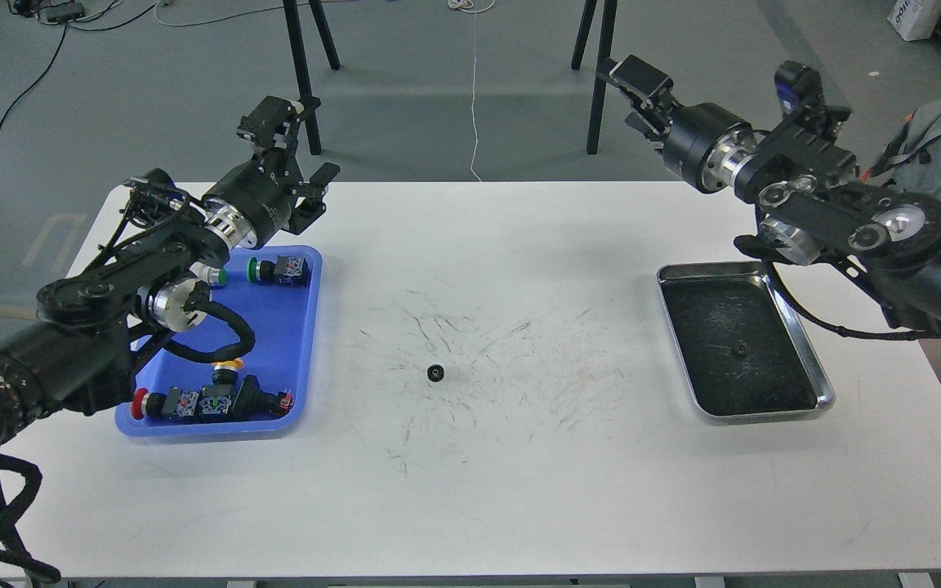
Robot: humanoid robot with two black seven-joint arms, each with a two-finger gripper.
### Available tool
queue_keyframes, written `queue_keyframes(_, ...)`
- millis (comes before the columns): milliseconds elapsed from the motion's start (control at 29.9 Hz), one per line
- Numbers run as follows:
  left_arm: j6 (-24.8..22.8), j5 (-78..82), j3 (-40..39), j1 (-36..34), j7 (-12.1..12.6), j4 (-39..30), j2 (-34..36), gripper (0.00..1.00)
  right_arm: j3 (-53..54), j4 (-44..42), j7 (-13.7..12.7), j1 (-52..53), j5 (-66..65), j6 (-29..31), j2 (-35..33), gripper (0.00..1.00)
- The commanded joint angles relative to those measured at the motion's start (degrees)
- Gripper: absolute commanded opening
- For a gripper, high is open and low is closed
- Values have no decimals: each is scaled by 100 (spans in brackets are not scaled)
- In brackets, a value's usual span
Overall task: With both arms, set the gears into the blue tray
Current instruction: 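Raise the right arm up and away from the table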
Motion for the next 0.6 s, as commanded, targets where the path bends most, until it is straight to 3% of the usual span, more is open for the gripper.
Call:
queue_keyframes(0,47,476,5,-1,0,-856,319,100,50,8,-44,-92,316,32,-344,94)
queue_keyframes(134,65,793,14,-10,0,-1805,635,100,155,35,-44,-215,588,50,-600,94)
queue_keyframes(334,205,1170,373,-89,0,-2658,1031,100,568,52,-44,-531,879,76,-820,94)
queue_keyframes(568,662,2857,857,-107,0,-3670,1505,100,1578,8,-27,-1216,896,41,-952,94)
